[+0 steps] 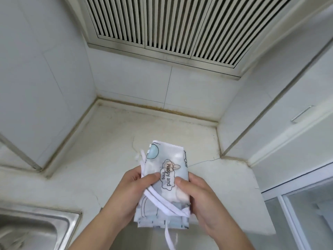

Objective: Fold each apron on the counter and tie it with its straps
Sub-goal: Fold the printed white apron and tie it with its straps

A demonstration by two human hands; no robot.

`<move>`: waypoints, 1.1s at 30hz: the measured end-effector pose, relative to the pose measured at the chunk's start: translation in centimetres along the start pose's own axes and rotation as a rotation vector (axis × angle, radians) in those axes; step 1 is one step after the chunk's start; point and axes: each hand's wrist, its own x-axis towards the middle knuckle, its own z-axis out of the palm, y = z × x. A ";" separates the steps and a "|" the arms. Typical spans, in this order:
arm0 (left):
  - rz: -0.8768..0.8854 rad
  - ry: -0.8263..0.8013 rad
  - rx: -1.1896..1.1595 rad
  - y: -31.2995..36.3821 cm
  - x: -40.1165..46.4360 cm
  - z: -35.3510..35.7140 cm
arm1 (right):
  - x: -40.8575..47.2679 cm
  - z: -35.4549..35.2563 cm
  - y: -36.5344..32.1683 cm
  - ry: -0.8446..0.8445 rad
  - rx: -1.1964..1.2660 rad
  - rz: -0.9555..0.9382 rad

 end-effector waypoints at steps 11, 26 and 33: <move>0.160 -0.107 0.088 3.1 -5.8 4.9 | -6.0 -3.4 -3.6 -0.115 0.166 -0.173; 0.054 -0.186 0.043 -0.8 -12.4 10.1 | -12.4 -7.8 -1.6 -0.168 0.283 -0.256; 0.142 -0.062 0.077 -0.2 -12.0 10.5 | -13.4 -8.2 -2.7 -0.228 0.115 -0.209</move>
